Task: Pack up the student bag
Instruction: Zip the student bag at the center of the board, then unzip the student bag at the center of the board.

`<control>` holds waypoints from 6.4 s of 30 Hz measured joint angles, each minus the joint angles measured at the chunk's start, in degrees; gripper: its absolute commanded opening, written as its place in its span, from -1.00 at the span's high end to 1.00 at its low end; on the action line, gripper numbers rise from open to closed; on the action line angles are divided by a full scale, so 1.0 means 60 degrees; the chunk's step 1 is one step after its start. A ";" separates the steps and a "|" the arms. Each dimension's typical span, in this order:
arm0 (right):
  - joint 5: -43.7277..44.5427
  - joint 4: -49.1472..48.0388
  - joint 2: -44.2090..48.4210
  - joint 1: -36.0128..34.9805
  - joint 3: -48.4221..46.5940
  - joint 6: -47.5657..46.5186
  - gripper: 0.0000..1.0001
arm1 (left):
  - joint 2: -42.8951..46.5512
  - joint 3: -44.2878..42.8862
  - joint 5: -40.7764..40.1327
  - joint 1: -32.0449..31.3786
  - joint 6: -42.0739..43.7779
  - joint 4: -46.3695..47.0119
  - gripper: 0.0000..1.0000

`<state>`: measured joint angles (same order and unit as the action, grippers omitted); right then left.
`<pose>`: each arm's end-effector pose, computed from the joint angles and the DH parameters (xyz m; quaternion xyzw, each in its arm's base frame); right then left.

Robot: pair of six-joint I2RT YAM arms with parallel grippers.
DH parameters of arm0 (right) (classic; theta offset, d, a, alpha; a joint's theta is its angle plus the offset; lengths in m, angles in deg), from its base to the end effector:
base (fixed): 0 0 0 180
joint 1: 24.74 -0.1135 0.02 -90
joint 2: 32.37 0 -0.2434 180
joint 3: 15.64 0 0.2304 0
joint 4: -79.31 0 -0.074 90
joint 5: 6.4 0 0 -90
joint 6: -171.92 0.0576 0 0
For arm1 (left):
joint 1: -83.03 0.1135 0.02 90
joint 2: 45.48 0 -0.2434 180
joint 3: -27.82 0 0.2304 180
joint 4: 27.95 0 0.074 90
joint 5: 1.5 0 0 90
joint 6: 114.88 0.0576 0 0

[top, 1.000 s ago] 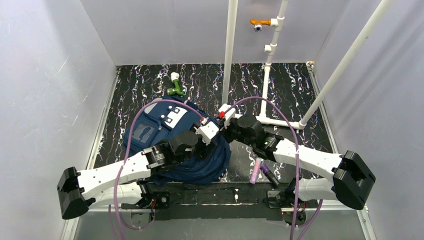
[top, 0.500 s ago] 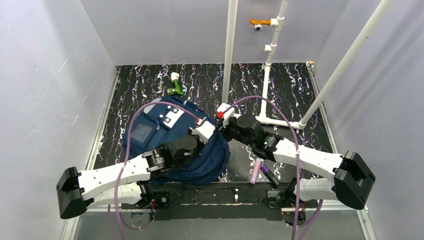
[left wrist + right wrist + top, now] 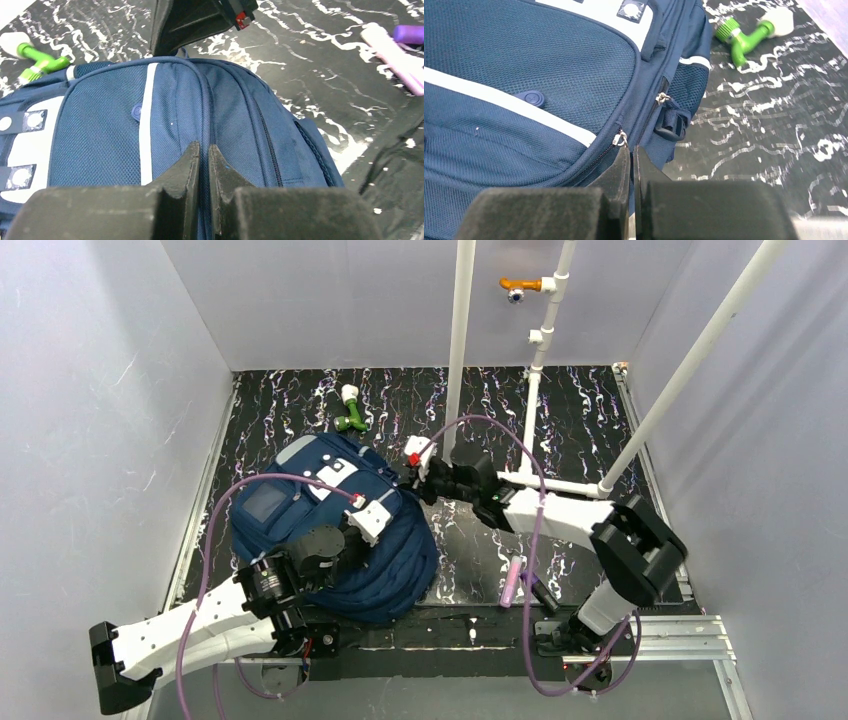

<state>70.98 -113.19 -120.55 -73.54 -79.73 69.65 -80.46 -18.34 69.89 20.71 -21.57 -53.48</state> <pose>0.2212 0.2718 0.2366 -0.4511 0.6281 0.2778 0.5699 0.0958 -0.1430 0.2658 0.3391 0.7088 -0.1869 0.5896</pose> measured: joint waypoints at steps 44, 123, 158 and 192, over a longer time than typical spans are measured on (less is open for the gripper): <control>0.2605 0.6801 0.1311 -0.1271 -0.3260 0.4266 -0.97 | -0.1741 -0.4754 -0.1213 0.2554 -0.5763 -0.4754 -0.25; 0.2776 0.2590 -0.4313 -0.1417 -0.5898 0.8116 0.26 | -0.2838 -0.2805 -0.0718 0.6502 -0.4994 -0.3763 1.00; 0.0066 0.6783 -0.4834 -0.2393 -0.8506 0.2007 -0.03 | 0.0153 -0.5781 -0.2065 0.6546 -0.6502 -0.7723 -0.44; 0.0215 0.5173 -0.3738 -0.2579 -0.6889 0.2437 0.97 | -0.1279 -0.1931 0.1854 1.2094 -0.8557 -0.5876 0.06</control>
<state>72.27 -82.15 -142.97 -89.01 -121.06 84.27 -88.13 -29.93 81.01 93.27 -72.91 -88.73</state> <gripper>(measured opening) 0.033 0.579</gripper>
